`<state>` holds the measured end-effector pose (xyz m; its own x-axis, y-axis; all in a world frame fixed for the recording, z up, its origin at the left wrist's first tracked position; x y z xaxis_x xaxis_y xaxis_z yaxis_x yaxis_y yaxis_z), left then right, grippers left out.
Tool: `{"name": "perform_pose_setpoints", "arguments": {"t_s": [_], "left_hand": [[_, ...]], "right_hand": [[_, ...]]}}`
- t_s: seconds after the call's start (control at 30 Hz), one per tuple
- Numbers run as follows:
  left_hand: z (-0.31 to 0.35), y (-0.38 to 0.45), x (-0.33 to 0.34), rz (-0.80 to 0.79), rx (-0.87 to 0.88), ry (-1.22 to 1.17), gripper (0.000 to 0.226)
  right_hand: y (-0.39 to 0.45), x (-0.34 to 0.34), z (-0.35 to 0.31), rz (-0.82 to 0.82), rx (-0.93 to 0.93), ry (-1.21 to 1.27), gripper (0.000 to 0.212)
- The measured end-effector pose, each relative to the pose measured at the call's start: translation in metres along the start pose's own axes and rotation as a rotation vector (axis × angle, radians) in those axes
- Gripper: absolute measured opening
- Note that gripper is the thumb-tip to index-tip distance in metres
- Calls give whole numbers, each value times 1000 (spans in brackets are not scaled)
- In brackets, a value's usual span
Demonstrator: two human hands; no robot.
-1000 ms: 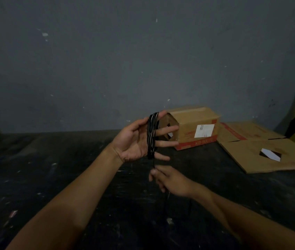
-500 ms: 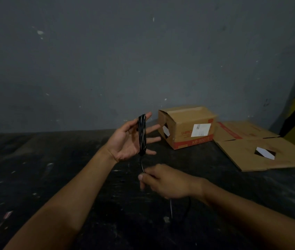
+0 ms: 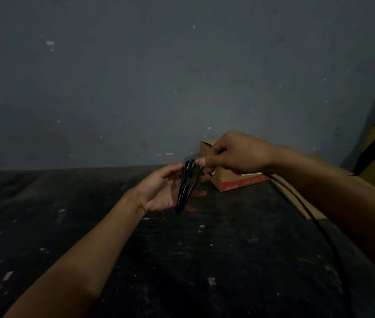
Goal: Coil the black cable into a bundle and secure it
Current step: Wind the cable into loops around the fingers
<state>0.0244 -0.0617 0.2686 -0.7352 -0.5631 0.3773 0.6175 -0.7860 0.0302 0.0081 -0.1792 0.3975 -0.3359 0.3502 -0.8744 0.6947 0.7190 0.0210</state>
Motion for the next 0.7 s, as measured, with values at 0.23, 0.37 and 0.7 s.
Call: {"name": "perform_pose_setpoints", "arguments": {"t_s": [0.23,0.37,0.7], "left_hand": [[-3,2,16,23,-102,65,51],[-6,1,26,-26,-144,80,52],[-5,1,62,-299,-113,39,54]], "right_hand": [[8,-18,1,-31,-50,-21,20],[12,-16,9,-64,-84,-124,12],[19,12,69,116,-155,169,18]]}}
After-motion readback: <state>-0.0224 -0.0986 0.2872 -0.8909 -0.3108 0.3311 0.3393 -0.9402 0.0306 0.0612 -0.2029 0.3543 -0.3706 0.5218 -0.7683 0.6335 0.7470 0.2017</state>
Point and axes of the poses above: each hand's wrist, its own y-axis towards the middle knuckle, its own x-axis out of the palm, z = x × y, the point moved 8 cm from there along y, towards the middle knuckle, and after that the axes turned 12 degrees about -z, right-handed, at the moved point
